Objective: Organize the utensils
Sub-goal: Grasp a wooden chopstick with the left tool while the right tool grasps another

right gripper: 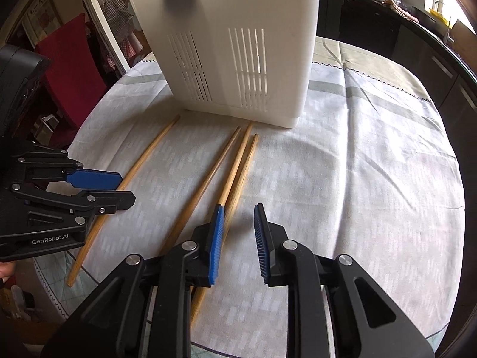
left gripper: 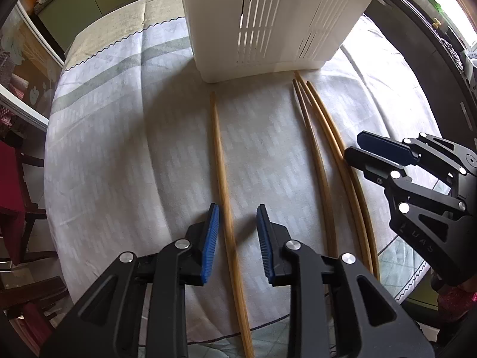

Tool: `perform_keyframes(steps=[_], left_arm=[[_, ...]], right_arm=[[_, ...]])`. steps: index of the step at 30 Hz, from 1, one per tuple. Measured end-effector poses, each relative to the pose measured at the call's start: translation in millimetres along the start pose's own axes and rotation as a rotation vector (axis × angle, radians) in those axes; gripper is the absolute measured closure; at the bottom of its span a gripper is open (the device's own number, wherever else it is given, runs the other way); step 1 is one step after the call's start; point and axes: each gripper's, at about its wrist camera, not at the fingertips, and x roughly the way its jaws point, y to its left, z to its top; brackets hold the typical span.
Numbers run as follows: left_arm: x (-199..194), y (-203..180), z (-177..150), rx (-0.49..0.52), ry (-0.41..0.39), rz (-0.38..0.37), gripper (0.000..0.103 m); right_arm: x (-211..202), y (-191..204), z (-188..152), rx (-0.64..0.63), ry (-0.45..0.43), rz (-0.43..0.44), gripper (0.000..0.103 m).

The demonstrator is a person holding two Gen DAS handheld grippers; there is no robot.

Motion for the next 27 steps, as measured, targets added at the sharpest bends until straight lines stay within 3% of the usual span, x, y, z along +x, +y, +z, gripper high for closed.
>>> perform_keyframes(steps=[3, 13, 21, 27], left_arm=[[0.3, -0.5, -0.6, -0.003, 0.0, -0.01, 0.078], [-1.6, 2.3, -0.4, 0.0, 0.001, -0.015, 0.078], [-2.1, 5.8, -0.7, -0.002, 0.0, -0.026, 0.078], [-1.6, 8.1, 1.4, -0.017, 0.01, -0.03, 0.078]], right_arm=[[-4.8, -8.1, -3.7, 0.007, -0.007, -0.032, 0.082], [-4.3, -8.7, -5.6, 0.022, -0.008, 0.027, 0.082], [-19.3, -32.9, -7.9, 0.078, -0.032, -0.015, 0.083], [-7.3, -21.4, -3.8, 0.053, 0.014, -0.016, 0.083]])
